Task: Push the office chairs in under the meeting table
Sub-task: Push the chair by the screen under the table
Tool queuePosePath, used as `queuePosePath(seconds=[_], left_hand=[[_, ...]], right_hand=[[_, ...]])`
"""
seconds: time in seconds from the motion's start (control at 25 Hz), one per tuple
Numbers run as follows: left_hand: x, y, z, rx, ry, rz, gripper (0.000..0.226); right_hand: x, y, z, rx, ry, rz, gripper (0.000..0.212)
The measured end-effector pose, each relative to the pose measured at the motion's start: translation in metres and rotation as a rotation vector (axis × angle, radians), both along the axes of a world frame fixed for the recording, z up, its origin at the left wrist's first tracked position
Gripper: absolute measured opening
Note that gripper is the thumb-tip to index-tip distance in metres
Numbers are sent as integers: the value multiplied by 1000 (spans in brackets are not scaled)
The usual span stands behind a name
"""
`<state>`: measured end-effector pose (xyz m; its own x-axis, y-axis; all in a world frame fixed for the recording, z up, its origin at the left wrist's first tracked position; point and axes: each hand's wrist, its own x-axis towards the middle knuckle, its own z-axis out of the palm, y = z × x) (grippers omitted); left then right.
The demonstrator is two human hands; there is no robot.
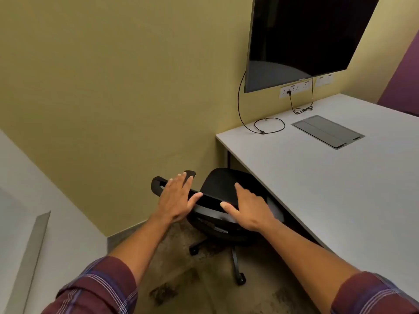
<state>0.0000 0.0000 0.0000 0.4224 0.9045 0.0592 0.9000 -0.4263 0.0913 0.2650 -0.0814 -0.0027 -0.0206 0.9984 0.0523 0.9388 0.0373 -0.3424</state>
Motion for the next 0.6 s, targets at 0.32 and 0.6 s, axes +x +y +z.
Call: queuePosePath(seconds=[0.32,0.6], left_hand=[[-35,22,-20,-106,50,115,84],[-37,12,-37,78,5,-34,100]], right_hand=[[-1,3,-31,-118,-187,111,95],[-2,-33,-30,-31,-187,91,86]])
